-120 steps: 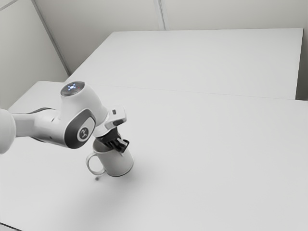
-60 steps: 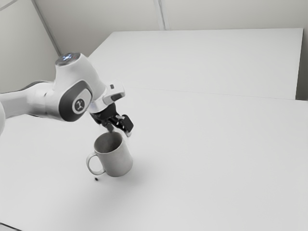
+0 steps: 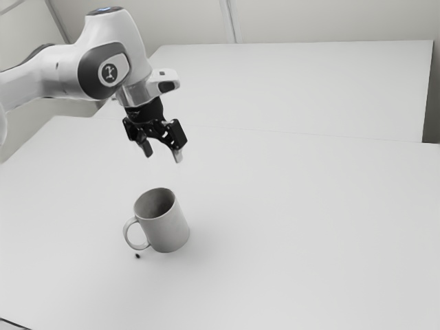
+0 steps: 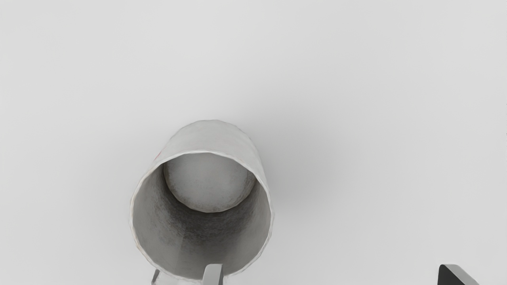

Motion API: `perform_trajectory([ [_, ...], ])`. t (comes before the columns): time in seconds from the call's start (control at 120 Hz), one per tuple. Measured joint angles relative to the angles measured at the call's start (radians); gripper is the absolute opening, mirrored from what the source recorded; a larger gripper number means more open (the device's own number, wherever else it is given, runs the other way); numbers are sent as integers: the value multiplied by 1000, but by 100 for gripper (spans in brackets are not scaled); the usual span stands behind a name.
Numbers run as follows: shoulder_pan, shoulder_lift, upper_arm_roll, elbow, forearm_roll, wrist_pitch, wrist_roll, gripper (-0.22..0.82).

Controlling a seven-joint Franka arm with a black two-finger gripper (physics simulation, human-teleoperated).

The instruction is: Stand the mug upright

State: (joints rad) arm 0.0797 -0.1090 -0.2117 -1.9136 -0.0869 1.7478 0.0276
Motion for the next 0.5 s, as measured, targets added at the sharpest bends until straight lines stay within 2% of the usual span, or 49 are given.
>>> perform_trajectory([
  [0.167,-57,24,73,80,27,-92,-18,60],
  [0.375,-66,49,80,206,51,-179,-42,60],
  [0.5,-62,53,79,232,55,-201,-56,60],
])
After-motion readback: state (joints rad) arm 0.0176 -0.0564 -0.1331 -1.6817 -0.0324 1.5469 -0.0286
